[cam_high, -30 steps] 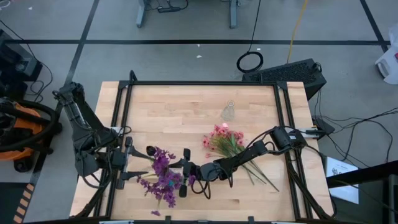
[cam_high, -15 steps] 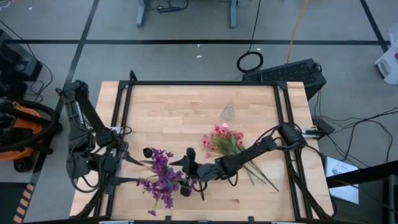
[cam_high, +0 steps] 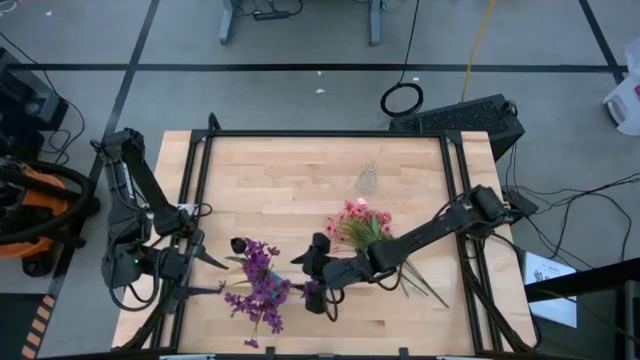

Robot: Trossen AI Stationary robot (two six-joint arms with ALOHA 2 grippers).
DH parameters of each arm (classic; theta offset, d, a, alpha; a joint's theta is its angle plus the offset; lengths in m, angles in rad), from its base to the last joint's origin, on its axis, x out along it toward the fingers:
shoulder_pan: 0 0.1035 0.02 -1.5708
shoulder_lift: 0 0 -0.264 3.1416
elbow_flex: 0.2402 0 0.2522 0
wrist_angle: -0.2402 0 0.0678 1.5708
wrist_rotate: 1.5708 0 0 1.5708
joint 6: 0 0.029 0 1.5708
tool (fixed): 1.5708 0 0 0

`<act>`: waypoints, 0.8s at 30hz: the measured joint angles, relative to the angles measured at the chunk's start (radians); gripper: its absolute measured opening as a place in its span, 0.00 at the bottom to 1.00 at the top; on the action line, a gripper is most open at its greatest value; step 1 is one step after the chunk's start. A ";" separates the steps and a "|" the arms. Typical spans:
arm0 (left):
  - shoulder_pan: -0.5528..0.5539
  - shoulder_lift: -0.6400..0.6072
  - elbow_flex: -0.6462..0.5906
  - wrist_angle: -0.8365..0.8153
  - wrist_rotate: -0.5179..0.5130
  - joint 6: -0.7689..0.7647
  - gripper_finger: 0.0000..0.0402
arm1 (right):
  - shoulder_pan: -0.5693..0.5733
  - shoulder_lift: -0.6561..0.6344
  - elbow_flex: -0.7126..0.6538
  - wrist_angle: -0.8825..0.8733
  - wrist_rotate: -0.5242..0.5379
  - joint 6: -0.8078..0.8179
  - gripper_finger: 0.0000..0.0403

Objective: Sort flowers into vase by color
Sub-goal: Put the left pink flower into the transparent vase

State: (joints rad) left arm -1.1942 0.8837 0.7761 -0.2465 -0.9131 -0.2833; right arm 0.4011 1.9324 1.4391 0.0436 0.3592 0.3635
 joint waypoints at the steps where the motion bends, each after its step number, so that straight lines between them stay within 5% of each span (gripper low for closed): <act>1: 0.000 0.000 0.000 -0.011 0.000 -0.001 0.63 | 0.001 -0.015 0.000 -0.051 0.000 0.012 0.68; 7: -0.002 0.000 0.001 -0.216 -0.011 -0.097 0.63 | 0.030 -0.124 0.002 -0.464 0.010 0.160 0.65; 14: 0.017 0.000 0.001 -0.456 -0.170 -0.341 0.63 | 0.112 -0.135 0.001 -0.873 0.033 0.357 0.60; 24: 0.168 0.011 -0.058 -0.671 -0.201 -0.584 0.63 | 0.172 -0.107 -0.038 -1.052 0.047 0.388 0.55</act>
State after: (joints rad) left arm -1.0263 0.8942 0.7181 -0.9174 -1.1138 -0.8673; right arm 0.5726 1.8253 1.4006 -1.0079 0.4065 0.7510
